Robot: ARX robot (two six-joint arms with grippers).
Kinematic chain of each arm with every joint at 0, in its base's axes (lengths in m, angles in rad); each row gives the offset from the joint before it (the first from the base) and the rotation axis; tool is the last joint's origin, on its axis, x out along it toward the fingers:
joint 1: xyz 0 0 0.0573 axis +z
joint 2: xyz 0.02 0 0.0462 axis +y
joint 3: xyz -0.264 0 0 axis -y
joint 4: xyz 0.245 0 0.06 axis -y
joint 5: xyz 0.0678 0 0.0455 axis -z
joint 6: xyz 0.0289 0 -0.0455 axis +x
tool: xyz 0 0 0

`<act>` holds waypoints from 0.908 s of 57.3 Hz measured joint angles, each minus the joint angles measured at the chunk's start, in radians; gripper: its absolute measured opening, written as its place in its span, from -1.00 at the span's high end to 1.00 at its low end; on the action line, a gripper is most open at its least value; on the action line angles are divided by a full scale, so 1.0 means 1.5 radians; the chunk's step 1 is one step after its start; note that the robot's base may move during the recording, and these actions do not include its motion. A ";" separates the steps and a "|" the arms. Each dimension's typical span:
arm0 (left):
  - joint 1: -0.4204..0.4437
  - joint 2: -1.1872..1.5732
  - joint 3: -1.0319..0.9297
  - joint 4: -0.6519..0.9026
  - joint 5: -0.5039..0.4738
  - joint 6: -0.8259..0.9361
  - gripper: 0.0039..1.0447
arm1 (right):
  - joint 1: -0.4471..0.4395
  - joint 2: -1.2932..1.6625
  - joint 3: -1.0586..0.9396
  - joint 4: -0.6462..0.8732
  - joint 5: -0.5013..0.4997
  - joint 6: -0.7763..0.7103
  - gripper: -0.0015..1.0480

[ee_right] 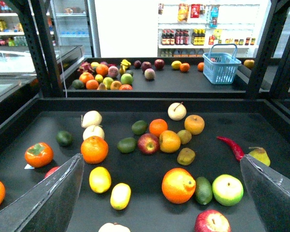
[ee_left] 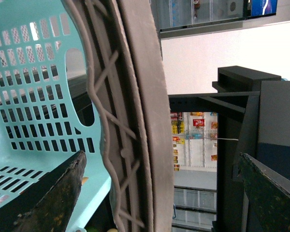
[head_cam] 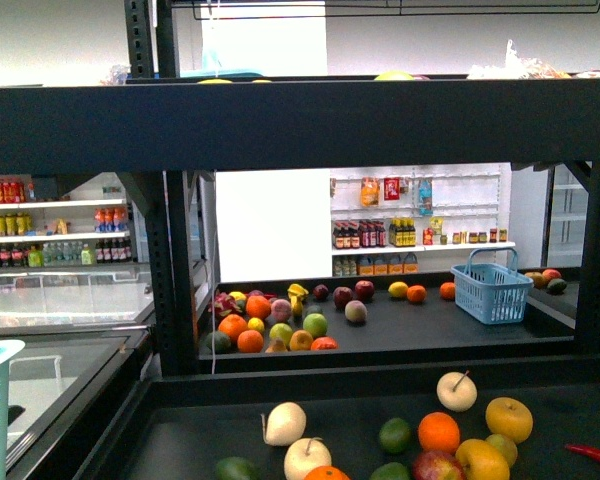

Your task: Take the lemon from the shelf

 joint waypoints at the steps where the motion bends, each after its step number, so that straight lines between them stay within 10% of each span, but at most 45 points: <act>1: 0.000 0.003 0.002 0.001 -0.002 0.000 -0.85 | 0.000 0.000 0.000 0.000 0.000 0.000 -0.86; 8: 0.000 0.009 0.007 0.001 -0.010 0.001 -0.69 | 0.000 0.000 0.000 0.000 0.000 0.000 -0.86; 24: 0.000 0.005 0.000 -0.006 -0.027 0.012 0.61 | 0.000 0.000 0.000 0.000 0.000 0.000 -0.86; 52: -0.070 -0.125 -0.012 -0.089 0.079 0.069 0.67 | 0.000 0.000 0.000 0.000 0.000 0.000 -0.86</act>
